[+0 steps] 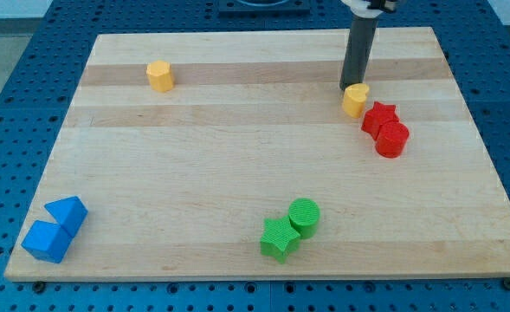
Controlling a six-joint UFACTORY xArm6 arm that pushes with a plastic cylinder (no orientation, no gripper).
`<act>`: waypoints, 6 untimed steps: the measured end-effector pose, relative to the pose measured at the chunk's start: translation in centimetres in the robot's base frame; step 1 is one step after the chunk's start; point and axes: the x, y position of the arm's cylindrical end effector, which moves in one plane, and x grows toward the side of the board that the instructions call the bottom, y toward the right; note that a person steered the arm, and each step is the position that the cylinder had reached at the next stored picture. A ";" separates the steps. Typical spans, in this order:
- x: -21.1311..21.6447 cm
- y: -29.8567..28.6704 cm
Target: Push yellow heart right a bit
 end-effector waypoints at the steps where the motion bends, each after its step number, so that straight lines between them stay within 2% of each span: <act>1: -0.6 -2.7; 2: 0.0 -6.1; 3: 1.6 -6.9; 5: 2.3 -1.7; 6: 2.3 -1.7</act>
